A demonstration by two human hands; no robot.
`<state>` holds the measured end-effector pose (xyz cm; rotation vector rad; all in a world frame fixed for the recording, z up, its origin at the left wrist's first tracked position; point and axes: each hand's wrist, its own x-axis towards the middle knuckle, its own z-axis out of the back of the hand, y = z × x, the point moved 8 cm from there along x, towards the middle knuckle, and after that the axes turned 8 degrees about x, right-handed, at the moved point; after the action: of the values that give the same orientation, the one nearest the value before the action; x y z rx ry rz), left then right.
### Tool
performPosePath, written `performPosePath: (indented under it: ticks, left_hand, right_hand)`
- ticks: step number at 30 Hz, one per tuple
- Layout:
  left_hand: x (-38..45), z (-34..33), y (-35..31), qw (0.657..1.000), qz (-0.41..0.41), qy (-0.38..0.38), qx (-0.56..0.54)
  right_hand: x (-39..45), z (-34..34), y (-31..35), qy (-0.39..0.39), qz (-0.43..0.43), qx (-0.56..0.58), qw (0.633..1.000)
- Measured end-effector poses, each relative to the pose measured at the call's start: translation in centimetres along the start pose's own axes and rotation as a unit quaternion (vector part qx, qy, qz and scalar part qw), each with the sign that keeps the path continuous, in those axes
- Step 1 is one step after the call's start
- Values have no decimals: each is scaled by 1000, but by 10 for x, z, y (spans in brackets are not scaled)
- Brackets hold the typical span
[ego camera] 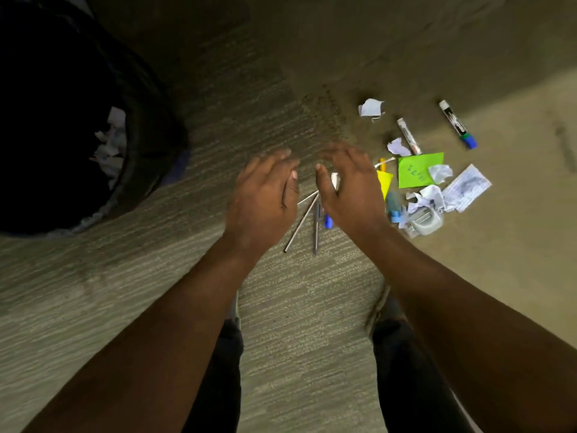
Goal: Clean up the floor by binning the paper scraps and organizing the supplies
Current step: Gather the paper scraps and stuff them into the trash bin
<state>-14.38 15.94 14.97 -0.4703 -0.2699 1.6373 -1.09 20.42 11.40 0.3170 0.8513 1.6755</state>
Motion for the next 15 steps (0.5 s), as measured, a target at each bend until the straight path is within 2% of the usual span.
performPosePath:
  ticks: [6, 10, 12, 15]
  left_hand:
    - [24, -85, -39, 995, -10, 97, 34]
    - [51, -151, -50, 976, -48, 197, 77]
    - [79, -186, -53, 968, -67, 214, 108]
    - [119, -213, -58, 967, -77, 203, 135]
  right_hand:
    - [-14, 24, -105, 3, -70, -2, 998]
    - [-3, 12, -168, 79, -89, -60, 991]
    - [13, 4, -201, 112, -81, -107, 985]
    - [45, 4, -233, 100, -85, -163, 978]
